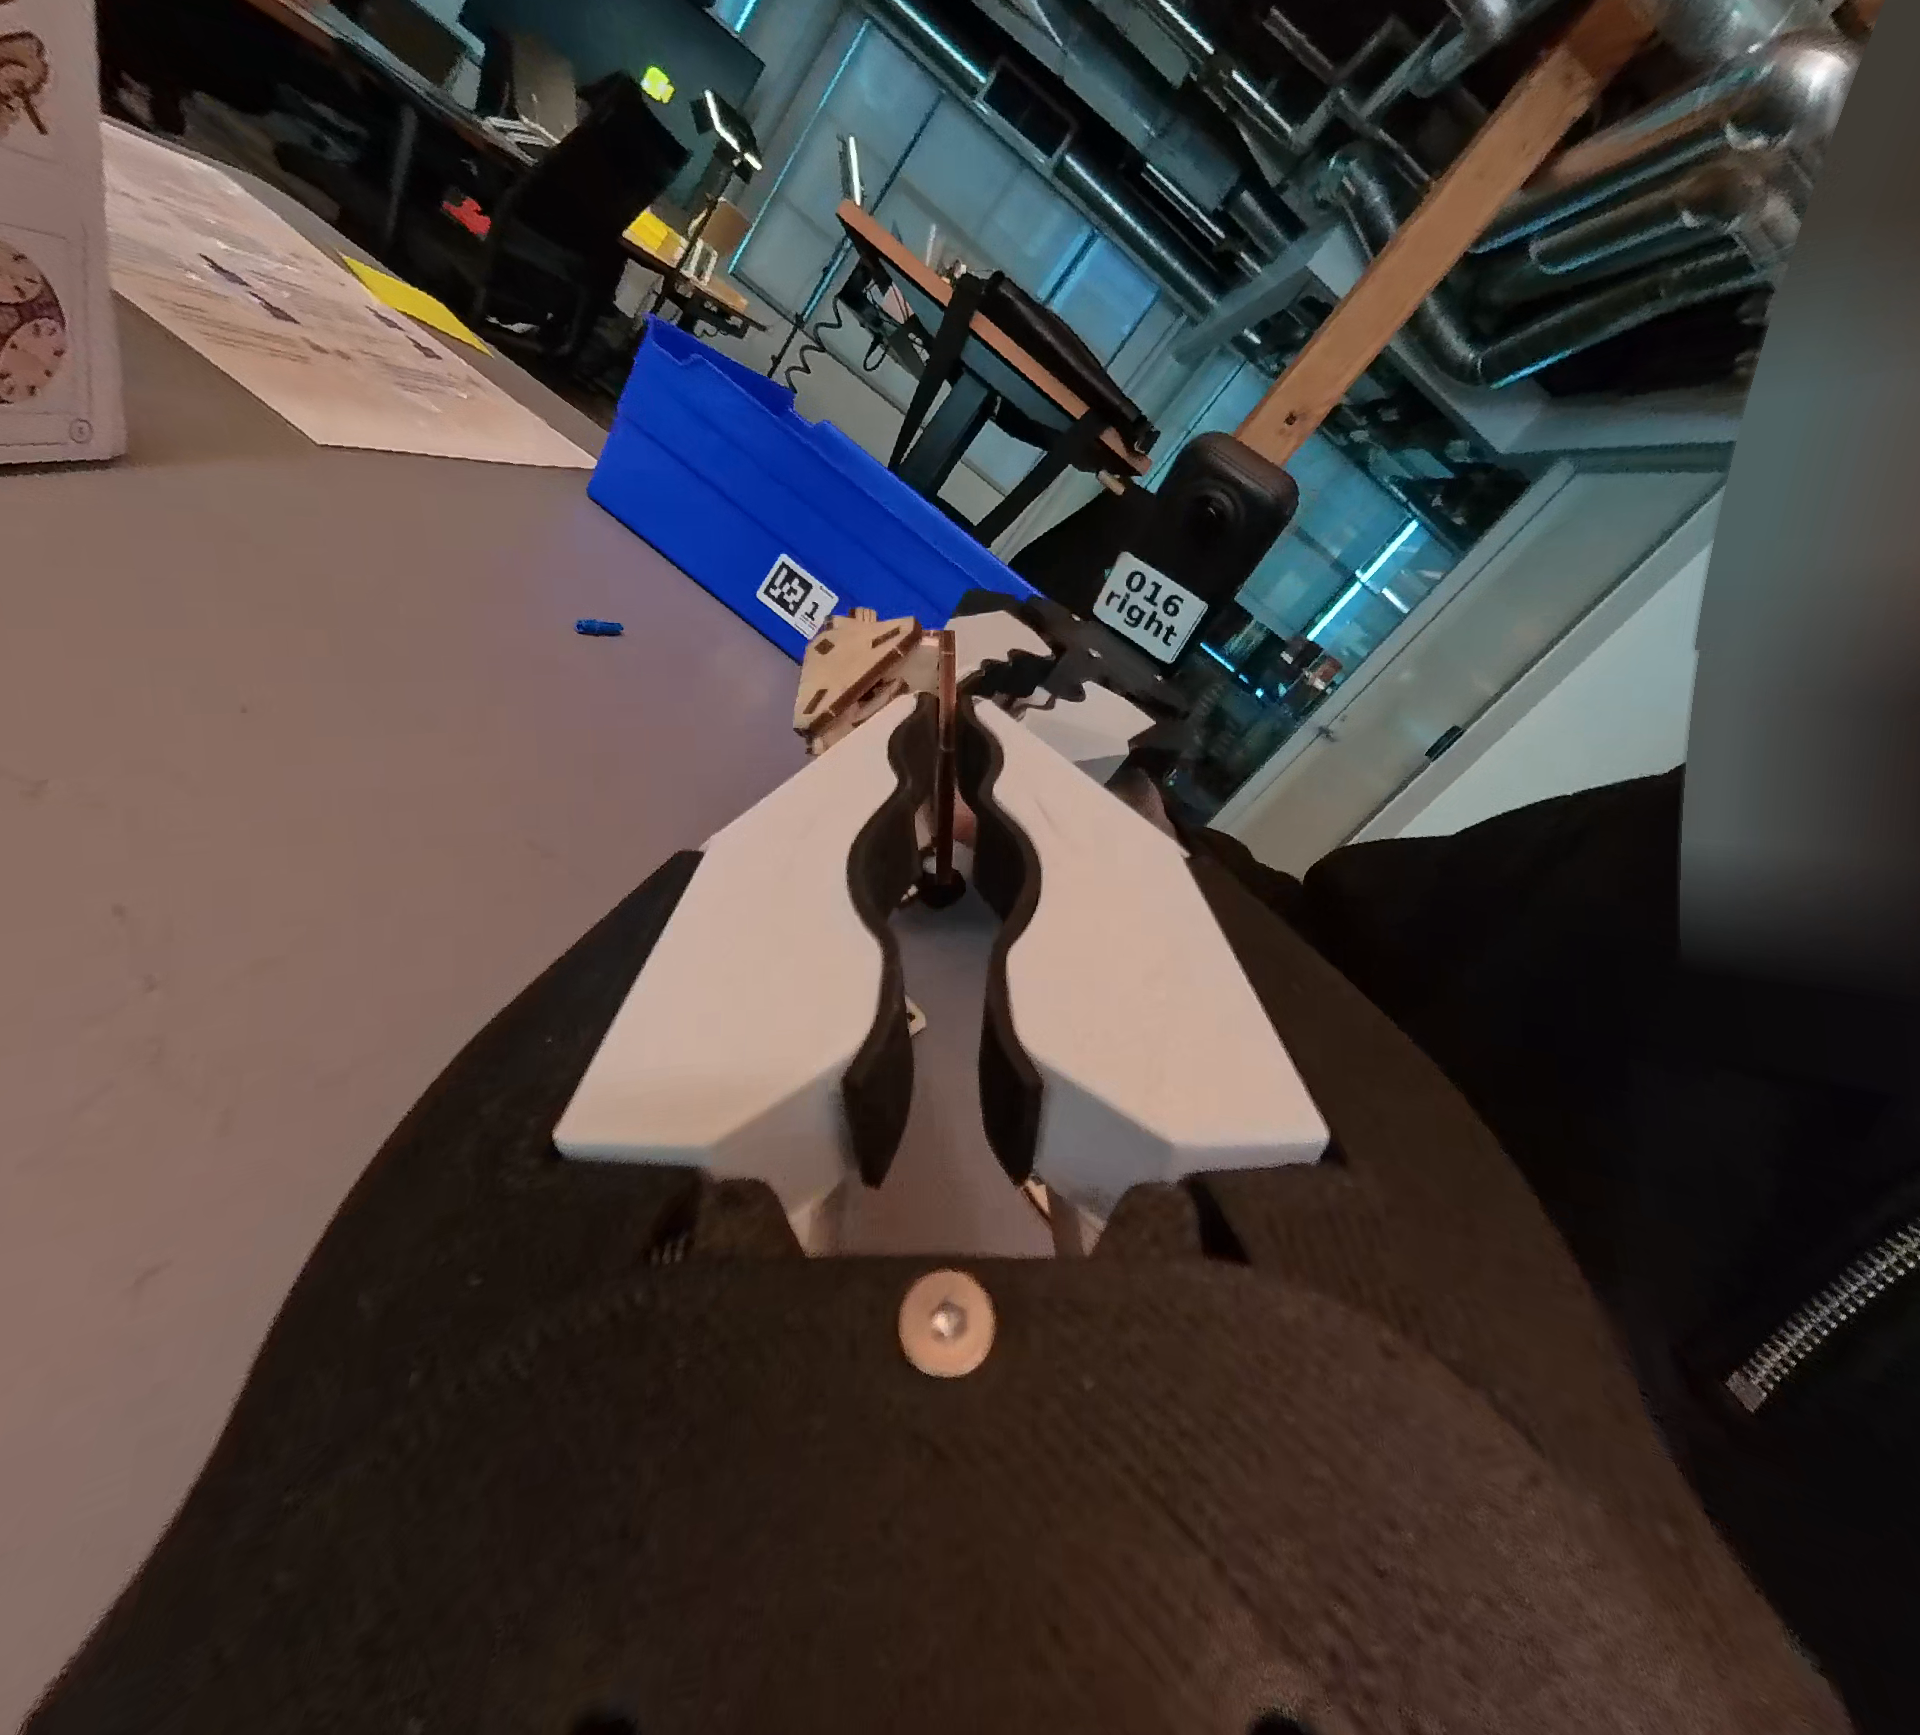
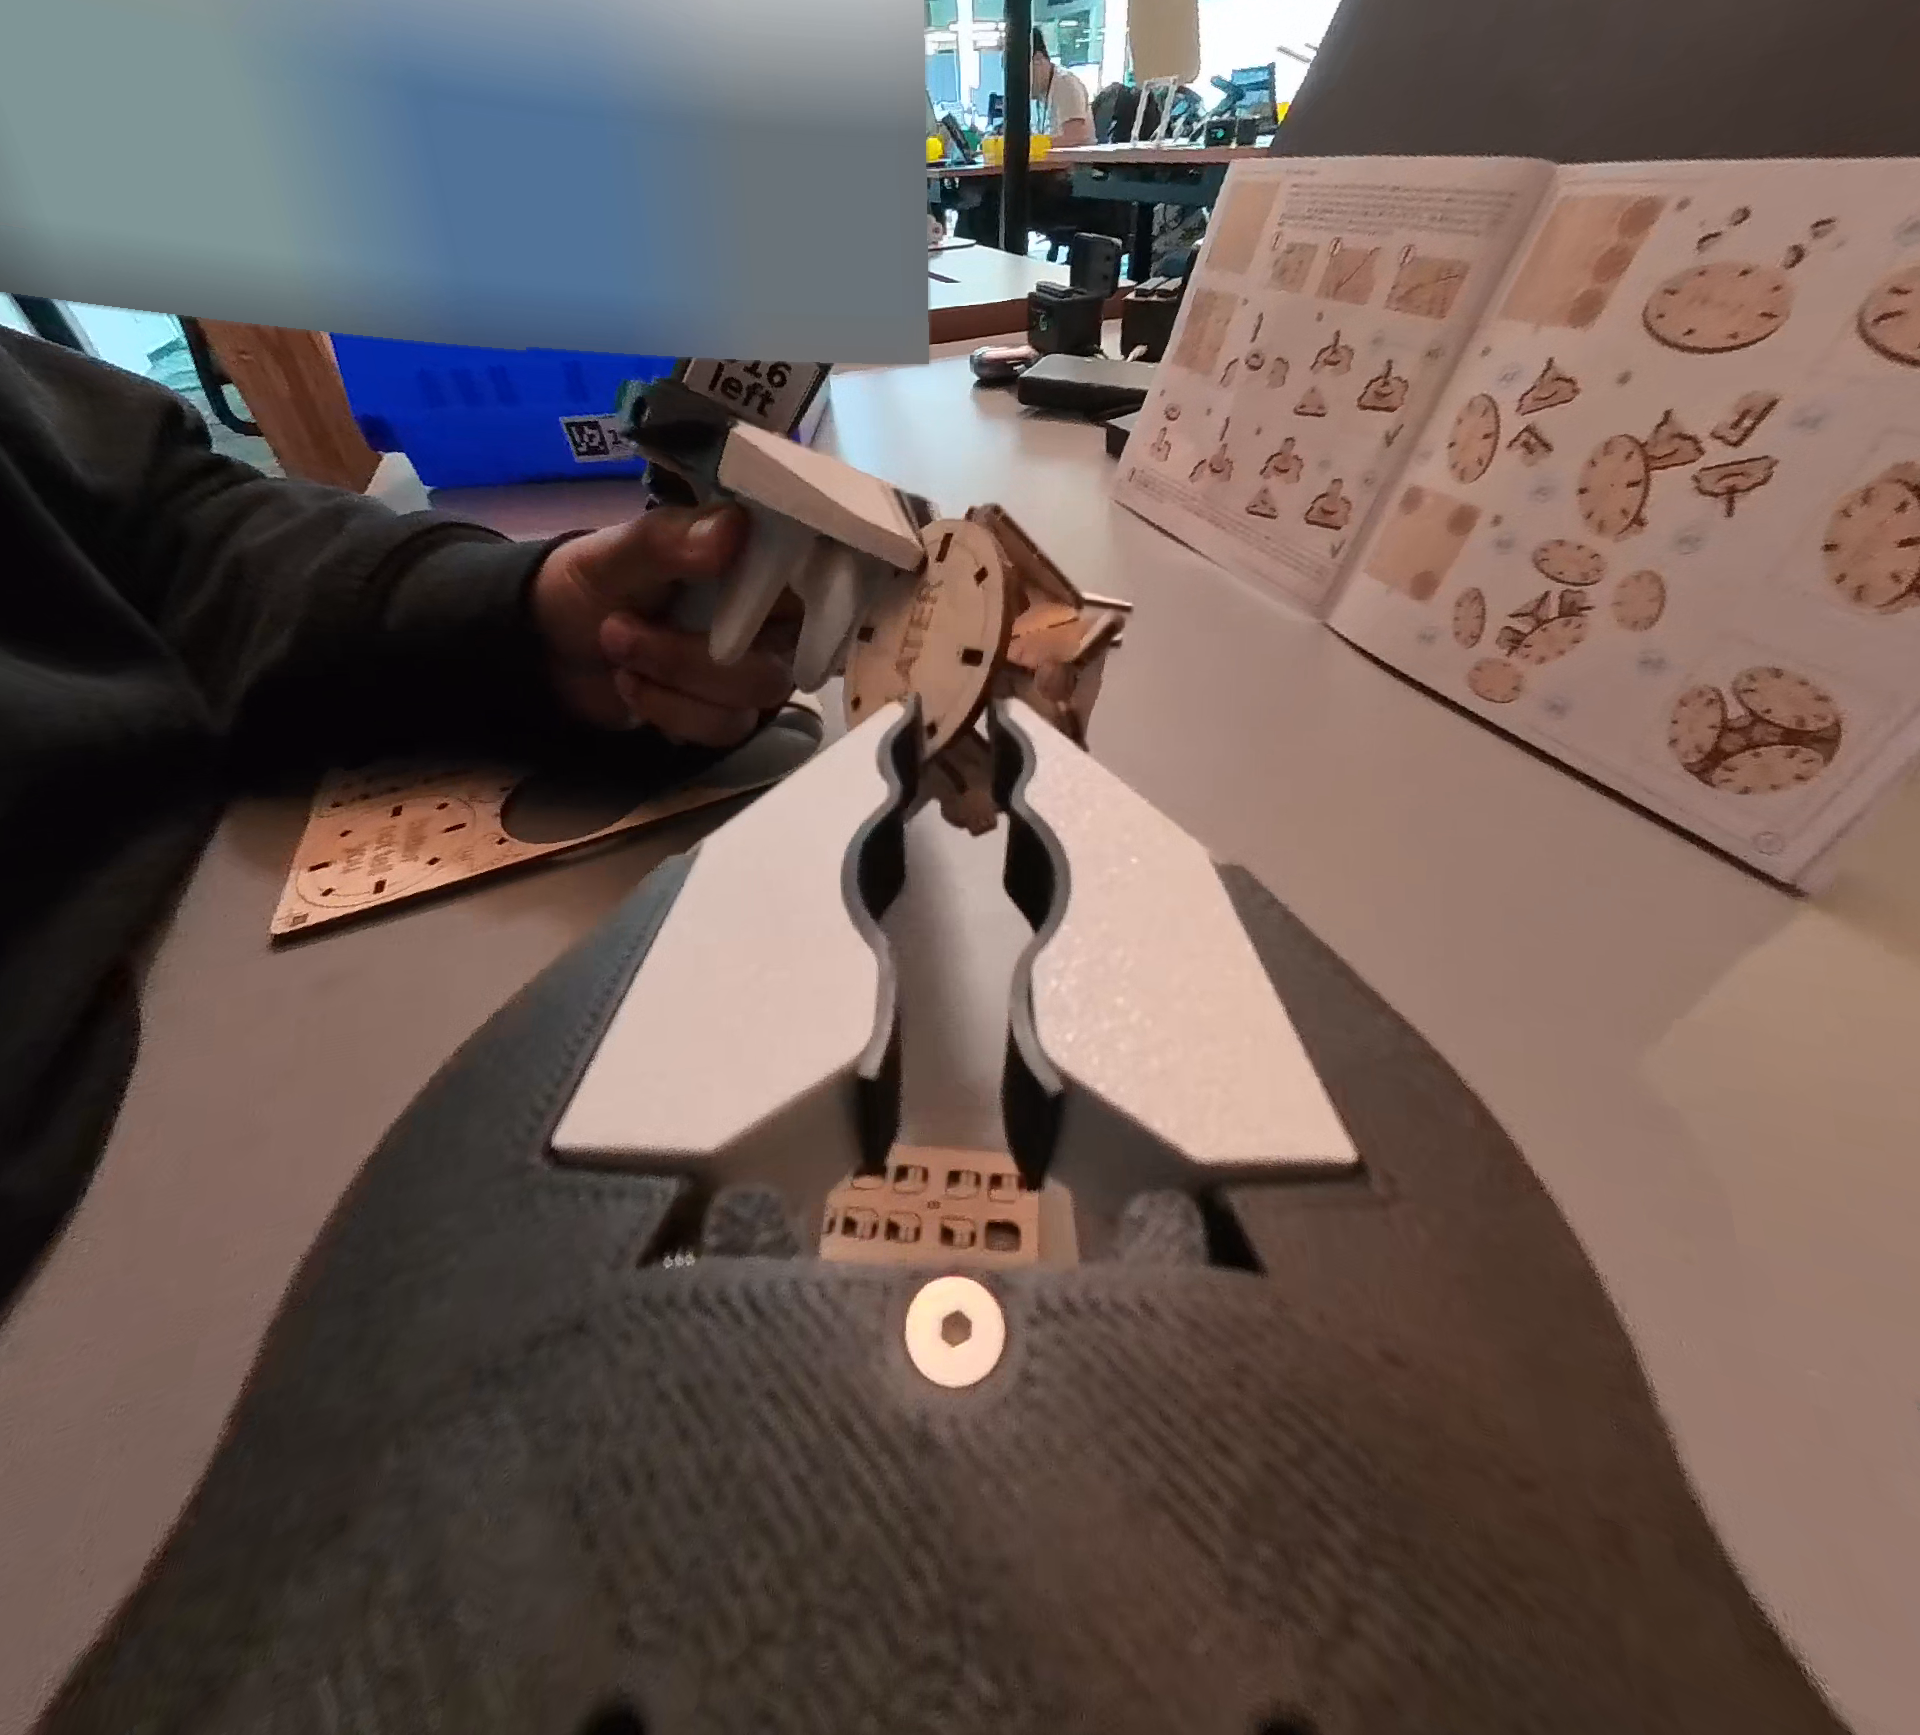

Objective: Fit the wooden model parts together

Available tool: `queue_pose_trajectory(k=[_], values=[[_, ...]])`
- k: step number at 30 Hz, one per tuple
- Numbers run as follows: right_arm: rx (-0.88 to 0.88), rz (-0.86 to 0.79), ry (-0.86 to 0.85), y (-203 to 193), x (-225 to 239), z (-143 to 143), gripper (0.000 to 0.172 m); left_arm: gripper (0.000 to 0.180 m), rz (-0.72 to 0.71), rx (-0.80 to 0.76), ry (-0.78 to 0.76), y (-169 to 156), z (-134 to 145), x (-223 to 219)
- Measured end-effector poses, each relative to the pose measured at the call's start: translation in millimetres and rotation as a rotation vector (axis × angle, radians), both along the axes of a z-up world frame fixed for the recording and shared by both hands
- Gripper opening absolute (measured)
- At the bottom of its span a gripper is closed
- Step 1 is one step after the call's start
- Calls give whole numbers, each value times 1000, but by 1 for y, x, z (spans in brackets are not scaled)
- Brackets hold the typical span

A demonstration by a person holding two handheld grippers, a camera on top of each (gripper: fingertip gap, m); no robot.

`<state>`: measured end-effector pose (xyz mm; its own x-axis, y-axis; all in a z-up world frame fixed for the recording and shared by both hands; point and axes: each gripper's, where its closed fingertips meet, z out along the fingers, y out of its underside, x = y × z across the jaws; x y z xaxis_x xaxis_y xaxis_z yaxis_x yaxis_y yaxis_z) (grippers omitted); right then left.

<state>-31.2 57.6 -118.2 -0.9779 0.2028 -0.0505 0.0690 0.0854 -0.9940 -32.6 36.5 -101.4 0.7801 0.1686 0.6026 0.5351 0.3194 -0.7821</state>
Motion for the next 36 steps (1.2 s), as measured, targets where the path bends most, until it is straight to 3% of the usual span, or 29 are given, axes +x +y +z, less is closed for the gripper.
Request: queue_pose_trajectory(k=[5, 13, 25, 36], values=[[-31, 15, -64, 2, -1, 2, 7, 0, -20, -11, -1, 4, -3, 2], [-182, 137, -391, 8, -1, 13, 0, 1, -61, -51, -34, 12, -10, 7], [-224, 128, -425, 10, -4, 16, 2, 0, -66, -131, 31, 20, -13, 15], [-191, 123, -401, 8, -1, 14, 1, 0, -7, -105, 46, 13, -8, 10]])
